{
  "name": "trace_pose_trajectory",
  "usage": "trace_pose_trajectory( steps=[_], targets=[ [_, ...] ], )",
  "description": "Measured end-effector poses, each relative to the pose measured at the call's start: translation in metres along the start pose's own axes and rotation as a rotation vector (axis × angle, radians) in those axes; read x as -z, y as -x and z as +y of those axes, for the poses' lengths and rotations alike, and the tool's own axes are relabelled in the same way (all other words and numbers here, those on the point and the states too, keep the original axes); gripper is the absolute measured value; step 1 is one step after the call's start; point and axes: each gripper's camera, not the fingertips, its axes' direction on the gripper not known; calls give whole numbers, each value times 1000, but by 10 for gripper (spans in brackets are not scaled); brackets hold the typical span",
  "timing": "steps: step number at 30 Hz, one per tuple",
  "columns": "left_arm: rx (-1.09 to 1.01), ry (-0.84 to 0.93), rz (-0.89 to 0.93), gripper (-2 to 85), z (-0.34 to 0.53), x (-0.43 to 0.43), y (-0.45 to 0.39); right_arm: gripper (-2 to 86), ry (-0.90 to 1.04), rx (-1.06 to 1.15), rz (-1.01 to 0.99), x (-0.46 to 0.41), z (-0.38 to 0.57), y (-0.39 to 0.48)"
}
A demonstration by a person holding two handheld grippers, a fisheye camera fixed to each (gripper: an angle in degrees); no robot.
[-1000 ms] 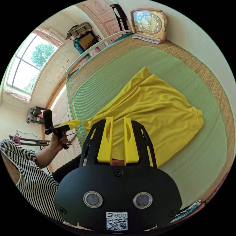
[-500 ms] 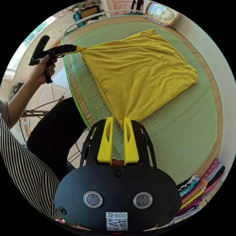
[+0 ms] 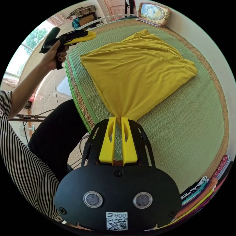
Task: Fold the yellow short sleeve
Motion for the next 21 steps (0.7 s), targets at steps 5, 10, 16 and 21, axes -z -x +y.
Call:
trace_pose_trajectory(
  steps=[5, 10, 16, 21],
  targets=[
    [-138, 208, -48, 65, -78, -76, -22, 45, -20, -10, -24, -4, 15, -6],
    [-183, 361, -198, 15, -117, -125, -25, 42, -44, -8, -24, -8, 31, -12],
    [-103, 264, -163, 10, -146, -111, -12, 40, -92, -26, -54, -13, 53, -28],
    [-117, 164, -120, 30, -171, -112, -22, 35, -106, -41, -91, -16, 67, -43]
  ],
)
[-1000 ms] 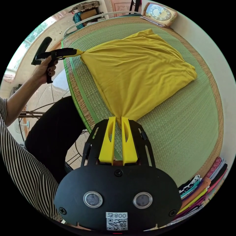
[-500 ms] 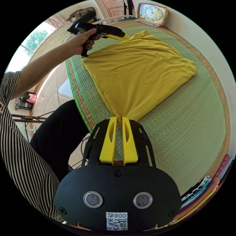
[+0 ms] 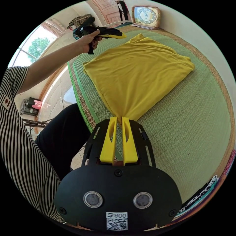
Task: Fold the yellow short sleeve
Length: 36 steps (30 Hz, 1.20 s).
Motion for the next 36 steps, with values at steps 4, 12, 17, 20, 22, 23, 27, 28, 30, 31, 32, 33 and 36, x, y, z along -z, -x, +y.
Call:
trace_pose_trajectory(
  steps=[4, 12, 17, 20, 22, 23, 27, 28, 30, 31, 32, 33, 36],
  targets=[
    [-69, 67, -30, 53, -37, -25, -16, 23, 3, -12, -38, 5, 9, -14],
    [-56, 128, -85, 9, -78, -55, -11, 10, -120, -66, -115, 41, 22, -54],
    [-34, 91, -69, 5, -92, -47, -1, 7, -105, -69, -202, 26, 8, -92],
    [-31, 106, -73, 6, -98, -50, 4, 5, -34, -48, -258, 12, 23, -90],
    [-19, 114, -61, 8, -100, -54, 9, 4, 19, -44, -236, 3, 37, -87],
    [-15, 114, -56, 9, -100, -55, 10, 3, 30, -54, -234, 0, 45, -88],
    [1, 26, -40, 21, -98, -46, 12, 2, 72, -59, -272, -11, 55, -96],
    [-9, 1, -10, 25, -98, -43, 10, 2, 73, -52, -294, -11, 56, -98],
    [-39, 1, 32, 32, -102, -42, 7, 2, 73, -37, -301, -11, 57, -100],
    [-51, 15, 27, 36, -106, -45, 5, 2, 78, -22, -305, -12, 57, -100],
    [-58, 24, 20, 38, -108, -47, 3, 2, 81, -15, -306, -12, 57, -100],
    [-68, 49, 5, 36, -112, -52, 1, 2, 77, -15, -308, -11, 57, -100],
    [-63, 123, -18, 19, -118, -69, 1, 2, 46, -13, -342, -6, 57, -104]
  ],
)
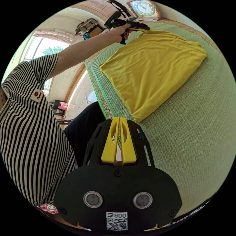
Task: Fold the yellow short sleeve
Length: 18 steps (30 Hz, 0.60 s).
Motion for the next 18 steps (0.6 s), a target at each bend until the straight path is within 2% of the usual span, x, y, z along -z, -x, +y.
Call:
trace_pose_trajectory(
  steps=[3, 7, 12, 15, 18],
  targets=[
    [4, -3, -40, 10, 1, -1, 0, 1, -42, 26, -13, 12, -3, 2],
    [43, -41, -16, 4, 9, 5, 10, 1, -118, 57, 65, 26, -10, 0],
    [169, -49, 69, 2, 26, 0, 30, 1, -24, 17, 112, -6, -12, -23],
    [241, -114, 76, 2, 44, 11, 37, 1, -67, -11, 82, -12, -4, -30],
    [185, -164, 141, 2, 69, 31, 26, 1, -65, -14, 62, -13, -5, -34]
  ],
)
